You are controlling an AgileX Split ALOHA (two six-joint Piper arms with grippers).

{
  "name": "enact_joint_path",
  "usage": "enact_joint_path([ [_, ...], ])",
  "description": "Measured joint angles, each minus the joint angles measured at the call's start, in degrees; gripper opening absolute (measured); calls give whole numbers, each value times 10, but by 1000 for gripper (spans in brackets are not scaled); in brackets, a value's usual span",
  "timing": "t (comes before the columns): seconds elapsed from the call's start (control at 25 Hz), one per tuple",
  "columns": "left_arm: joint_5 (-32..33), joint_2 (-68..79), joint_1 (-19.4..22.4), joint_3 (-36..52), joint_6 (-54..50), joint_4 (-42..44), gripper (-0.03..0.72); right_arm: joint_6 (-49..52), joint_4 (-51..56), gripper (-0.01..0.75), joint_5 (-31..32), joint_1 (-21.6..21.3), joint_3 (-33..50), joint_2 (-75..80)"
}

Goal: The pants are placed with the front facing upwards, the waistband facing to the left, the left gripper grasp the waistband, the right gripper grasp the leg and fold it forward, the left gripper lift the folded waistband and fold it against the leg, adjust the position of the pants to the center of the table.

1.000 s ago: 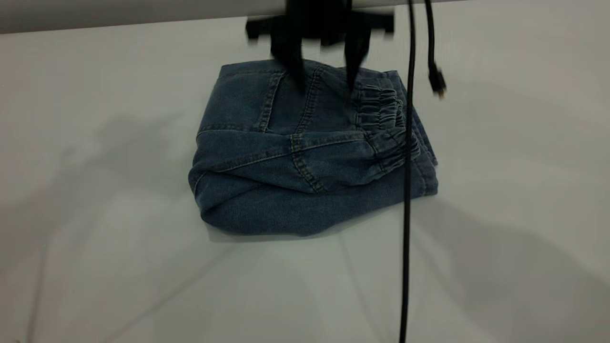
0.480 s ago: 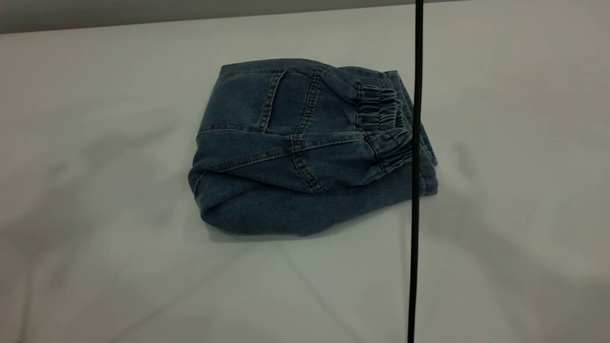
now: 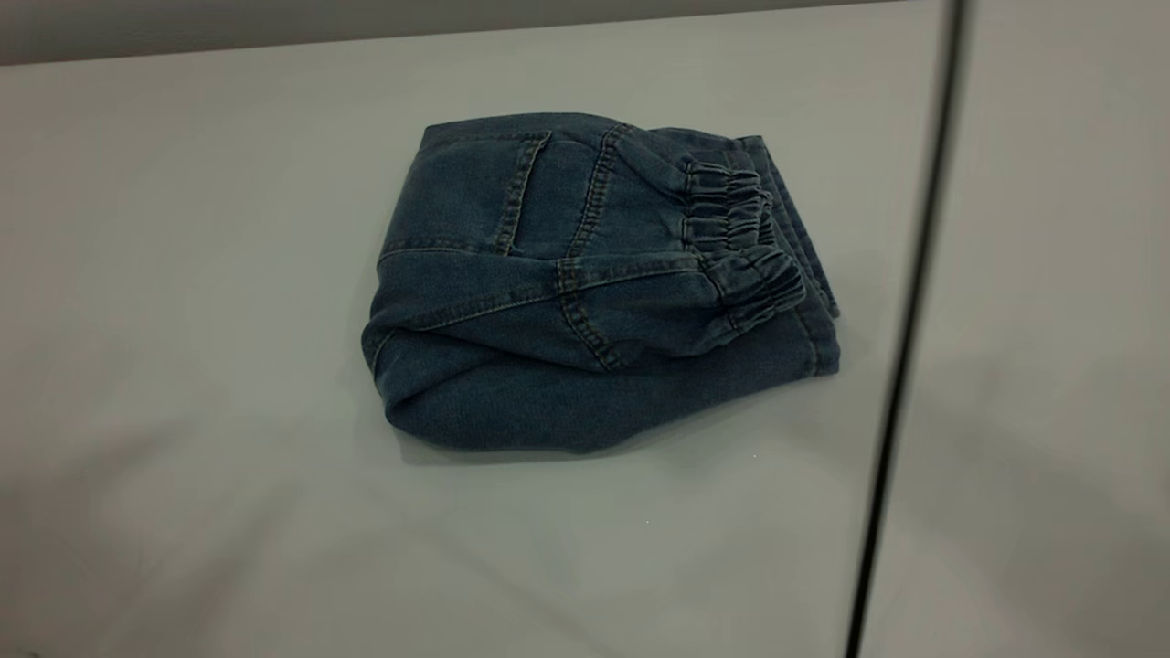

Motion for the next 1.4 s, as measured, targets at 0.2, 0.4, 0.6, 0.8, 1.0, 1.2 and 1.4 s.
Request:
enact_joint_path([
  [0.2, -2, -98, 0, 9, -60, 35, 591, 9, 2, 408, -2, 0, 107, -151],
  [0.4, -1, -191, 0, 76, -96, 56, 591, 48, 0, 409, -2, 0, 225, -312],
  [0.6, -2, -290, 0, 173, -139, 105, 591, 63, -28, 409, -2, 0, 359, -473],
  [0.8, -2, -375, 0, 281, -174, 161, 584, 94, -80, 409, -1, 0, 498, -625],
  [1.0, -3, -438, 0, 392, -174, 175, 559, 82, -67, 409, -2, 0, 609, -711],
  [1.2, -4, -481, 0, 514, -174, 177, 540, 56, -77, 409, -27, 0, 716, -754],
  [1.4, -4, -487, 0, 621, -174, 208, 540, 58, -71, 409, -97, 0, 828, -789],
])
